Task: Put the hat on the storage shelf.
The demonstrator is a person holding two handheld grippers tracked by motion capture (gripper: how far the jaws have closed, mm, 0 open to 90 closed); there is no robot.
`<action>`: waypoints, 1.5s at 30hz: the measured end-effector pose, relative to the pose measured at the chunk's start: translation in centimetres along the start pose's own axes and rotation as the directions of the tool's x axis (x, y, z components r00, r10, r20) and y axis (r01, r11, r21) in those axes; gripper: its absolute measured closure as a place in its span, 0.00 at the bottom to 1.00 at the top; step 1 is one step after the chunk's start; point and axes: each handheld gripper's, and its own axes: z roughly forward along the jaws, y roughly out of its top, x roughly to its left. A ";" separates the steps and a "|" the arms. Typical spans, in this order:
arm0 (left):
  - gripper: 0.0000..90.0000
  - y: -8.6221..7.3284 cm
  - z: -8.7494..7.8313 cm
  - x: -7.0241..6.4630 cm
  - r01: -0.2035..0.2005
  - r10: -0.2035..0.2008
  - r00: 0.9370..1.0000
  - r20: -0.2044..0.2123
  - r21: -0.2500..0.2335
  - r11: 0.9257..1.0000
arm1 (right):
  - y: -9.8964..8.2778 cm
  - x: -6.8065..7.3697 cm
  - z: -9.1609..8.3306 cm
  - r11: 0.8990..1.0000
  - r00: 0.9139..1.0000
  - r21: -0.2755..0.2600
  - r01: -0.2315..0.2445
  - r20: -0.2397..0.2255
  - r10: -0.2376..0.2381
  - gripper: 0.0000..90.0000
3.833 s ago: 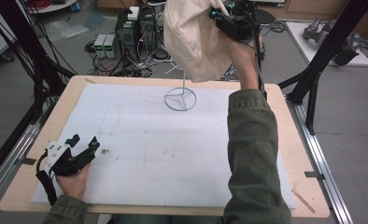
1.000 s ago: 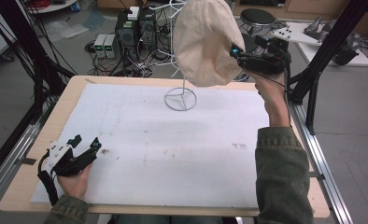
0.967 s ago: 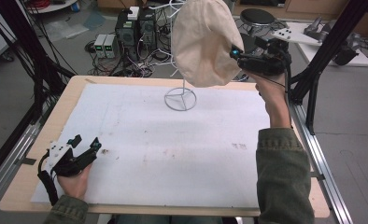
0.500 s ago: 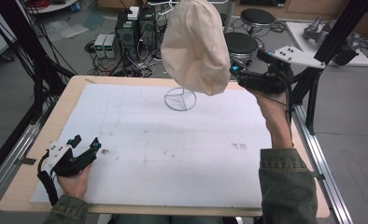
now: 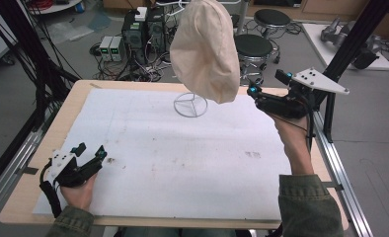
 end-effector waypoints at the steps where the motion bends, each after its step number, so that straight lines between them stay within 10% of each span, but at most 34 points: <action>1: 0.35 0.0 -0.1 0.0 0.001 -0.001 1.000 0.000 -0.003 1.000 | -0.2 0.1 -0.1 1.000 1.000 0.003 0.001 0.001 -0.001 0.11; 45: 0.35 0.0 -0.5 0.0 0.002 -0.002 1.000 -0.008 -0.010 1.000 | -12.3 -0.7 -7.0 0.981 0.983 0.142 -0.134 0.143 0.114 0.11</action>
